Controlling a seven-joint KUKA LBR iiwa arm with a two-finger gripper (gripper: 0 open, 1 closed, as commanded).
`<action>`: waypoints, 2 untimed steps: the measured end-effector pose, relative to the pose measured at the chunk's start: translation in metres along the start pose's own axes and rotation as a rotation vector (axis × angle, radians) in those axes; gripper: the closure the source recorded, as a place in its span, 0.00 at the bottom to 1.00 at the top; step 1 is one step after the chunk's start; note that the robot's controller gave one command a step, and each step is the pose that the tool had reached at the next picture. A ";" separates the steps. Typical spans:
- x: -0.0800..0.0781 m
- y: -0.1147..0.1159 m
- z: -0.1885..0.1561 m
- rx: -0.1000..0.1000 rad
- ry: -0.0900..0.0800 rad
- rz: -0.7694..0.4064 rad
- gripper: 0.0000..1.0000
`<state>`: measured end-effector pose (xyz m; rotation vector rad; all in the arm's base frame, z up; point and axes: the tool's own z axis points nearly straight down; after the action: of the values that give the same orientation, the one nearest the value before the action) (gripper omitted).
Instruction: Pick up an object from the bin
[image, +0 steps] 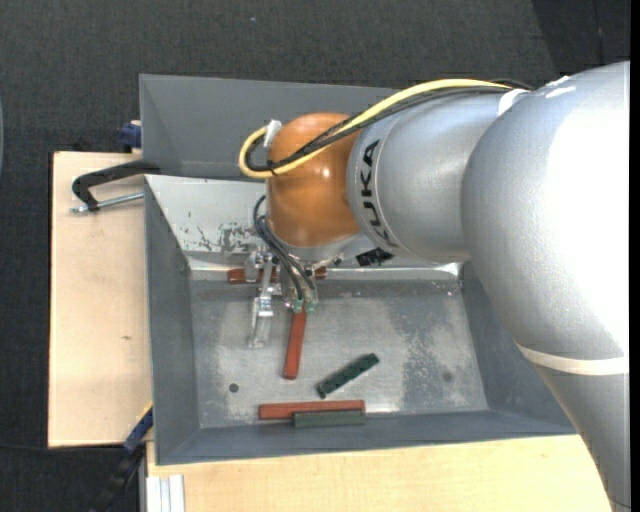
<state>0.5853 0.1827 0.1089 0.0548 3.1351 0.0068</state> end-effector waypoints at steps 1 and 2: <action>-0.004 -0.025 0.030 0.005 0.011 -0.073 0.00; 0.014 -0.039 0.030 0.003 0.005 -0.060 0.00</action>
Offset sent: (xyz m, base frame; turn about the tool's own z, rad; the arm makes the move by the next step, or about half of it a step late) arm -0.0367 -0.0482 -0.0302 0.0190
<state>0.5699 0.1444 0.0791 -0.0396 3.1404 0.0019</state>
